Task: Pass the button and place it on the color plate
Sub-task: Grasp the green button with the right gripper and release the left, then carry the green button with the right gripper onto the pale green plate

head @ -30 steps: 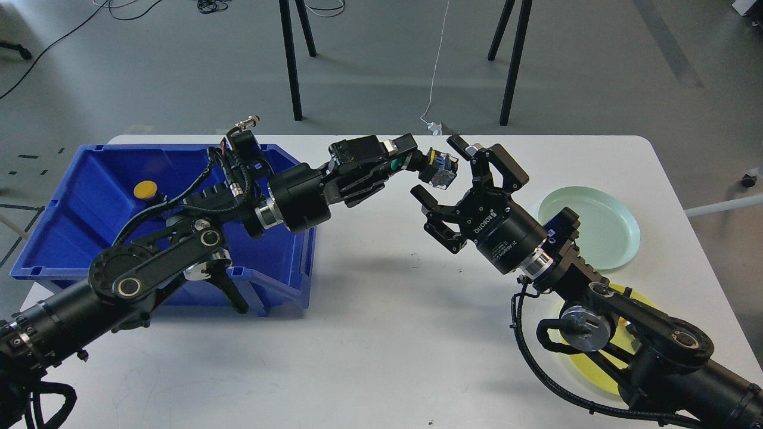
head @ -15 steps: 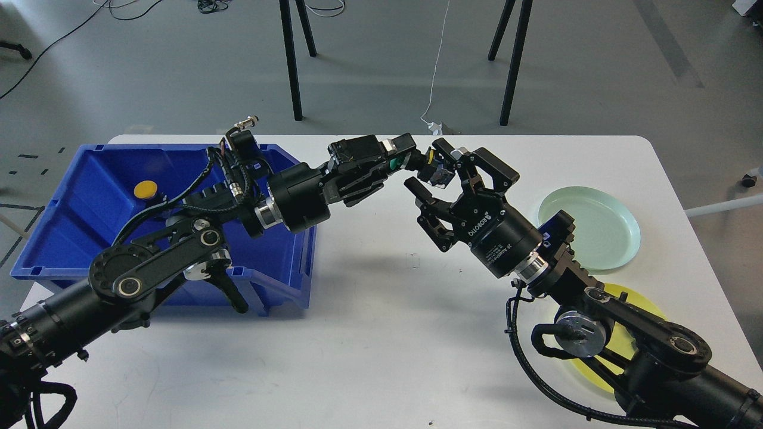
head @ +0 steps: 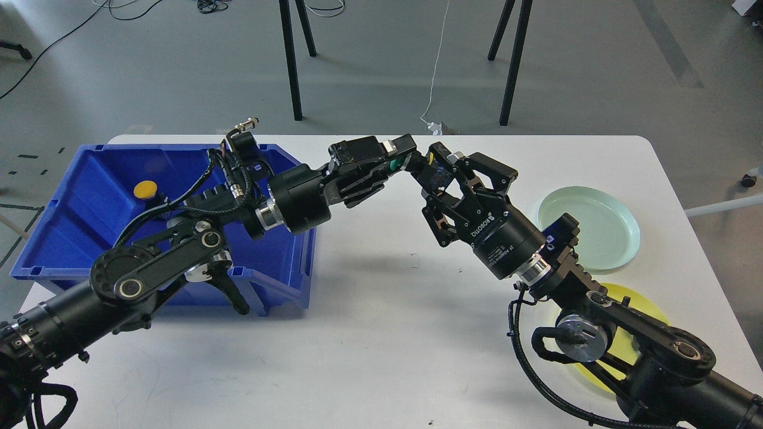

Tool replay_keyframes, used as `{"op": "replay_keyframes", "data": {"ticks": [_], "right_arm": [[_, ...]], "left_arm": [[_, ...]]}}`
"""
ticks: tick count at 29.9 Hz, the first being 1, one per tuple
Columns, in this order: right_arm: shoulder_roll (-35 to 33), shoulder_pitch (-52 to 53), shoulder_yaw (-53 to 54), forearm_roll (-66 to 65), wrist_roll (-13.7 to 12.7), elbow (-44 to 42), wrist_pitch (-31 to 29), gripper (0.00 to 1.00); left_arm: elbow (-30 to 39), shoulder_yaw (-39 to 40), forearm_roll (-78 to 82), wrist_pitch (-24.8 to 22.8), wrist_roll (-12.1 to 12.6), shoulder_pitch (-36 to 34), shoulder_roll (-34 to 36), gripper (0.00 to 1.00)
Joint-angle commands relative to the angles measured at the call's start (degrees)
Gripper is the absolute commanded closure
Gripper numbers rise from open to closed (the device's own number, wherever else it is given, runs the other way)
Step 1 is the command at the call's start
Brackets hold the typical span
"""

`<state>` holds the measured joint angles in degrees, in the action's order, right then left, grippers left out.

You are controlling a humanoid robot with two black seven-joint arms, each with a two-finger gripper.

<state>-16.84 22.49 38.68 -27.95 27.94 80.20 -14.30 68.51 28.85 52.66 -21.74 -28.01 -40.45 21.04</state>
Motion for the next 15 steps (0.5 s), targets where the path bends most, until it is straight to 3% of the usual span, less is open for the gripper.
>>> {"op": "replay_keyframes", "data": {"ticks": [1,7,12,15], "right_arm": [[0.0,-0.2,0.2,0.0,0.1,0.3,0.2,1.0],[-1.2,-0.7,1.0,0.0,0.1,0.4,1.9,1.0],[-10.7,-2.9,7.0,-0.2,0.1,-1.8,2.3,1.0],[-16.2,-3.2,8.0,-0.3,0.1,-9.2,2.6,1.0]], "left_arm": [[0.0,0.6,0.0,-0.1,0.0,0.1,-0.1,0.3],[-0.1,0.7,-0.4,-0.1,0.0,0.1,-0.1,0.23],[-0.2,0.6,-1.5,-0.1,0.0,0.1,-0.1,0.22],[-0.2,0.6,-1.6,-0.1,0.0,0.2,-0.1,0.21]]}}
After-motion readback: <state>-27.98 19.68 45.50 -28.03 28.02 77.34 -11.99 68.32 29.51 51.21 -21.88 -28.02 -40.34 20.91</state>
